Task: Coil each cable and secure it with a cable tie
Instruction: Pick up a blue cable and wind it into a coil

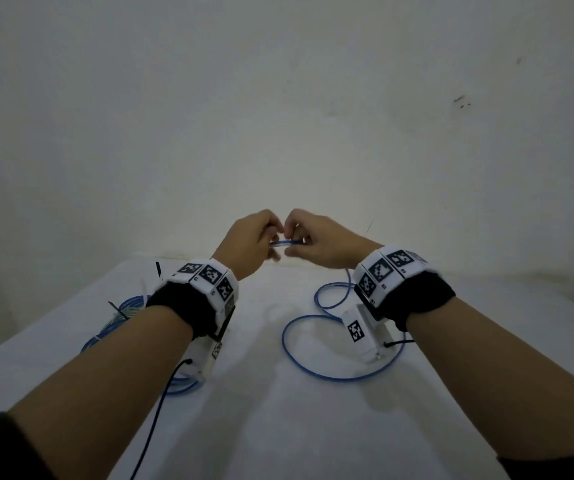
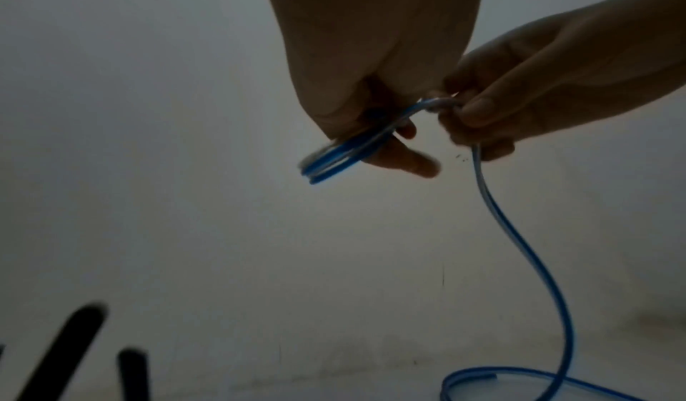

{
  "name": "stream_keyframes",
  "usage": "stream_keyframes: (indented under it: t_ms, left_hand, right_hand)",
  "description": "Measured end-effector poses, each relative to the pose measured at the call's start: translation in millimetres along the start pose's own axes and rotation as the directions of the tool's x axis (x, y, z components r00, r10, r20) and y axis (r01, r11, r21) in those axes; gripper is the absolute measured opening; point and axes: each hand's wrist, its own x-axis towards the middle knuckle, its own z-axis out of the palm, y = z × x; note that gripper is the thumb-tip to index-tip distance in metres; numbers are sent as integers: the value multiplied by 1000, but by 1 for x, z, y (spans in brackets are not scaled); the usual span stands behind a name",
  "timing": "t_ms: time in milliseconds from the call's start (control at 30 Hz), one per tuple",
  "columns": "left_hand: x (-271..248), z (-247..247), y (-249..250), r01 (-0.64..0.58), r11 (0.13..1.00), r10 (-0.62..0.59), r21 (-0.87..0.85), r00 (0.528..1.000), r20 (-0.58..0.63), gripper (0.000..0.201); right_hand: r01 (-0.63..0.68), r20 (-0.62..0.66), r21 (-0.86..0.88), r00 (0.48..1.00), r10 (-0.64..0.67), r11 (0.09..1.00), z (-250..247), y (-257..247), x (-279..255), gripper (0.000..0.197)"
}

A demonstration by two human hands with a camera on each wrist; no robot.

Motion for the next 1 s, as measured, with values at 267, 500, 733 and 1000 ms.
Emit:
stream_keyframes:
  t_ms: [267, 500, 733, 1000]
  left_hand:
    - [-8, -6, 11, 256, 936, -199, -241, 951, 237, 28]
    - [-11, -17, 9, 258, 951, -210, -172, 944, 255, 17]
    - [-10, -19, 17, 289, 893, -213, -344, 947, 242, 21]
    - [-4, -25, 3, 354, 926, -332, -133, 929, 163, 34]
  right_hand:
    - [-30, -282, -217, 959, -33, 976, 2, 24, -2, 9]
    - [-141, -435, -94, 896, 87, 986, 9, 56, -10, 18]
    - [-157, -127, 128, 977, 174, 979, 17, 60, -18, 10]
    - [-183, -144, 270, 963, 228, 945, 22, 60, -20, 17]
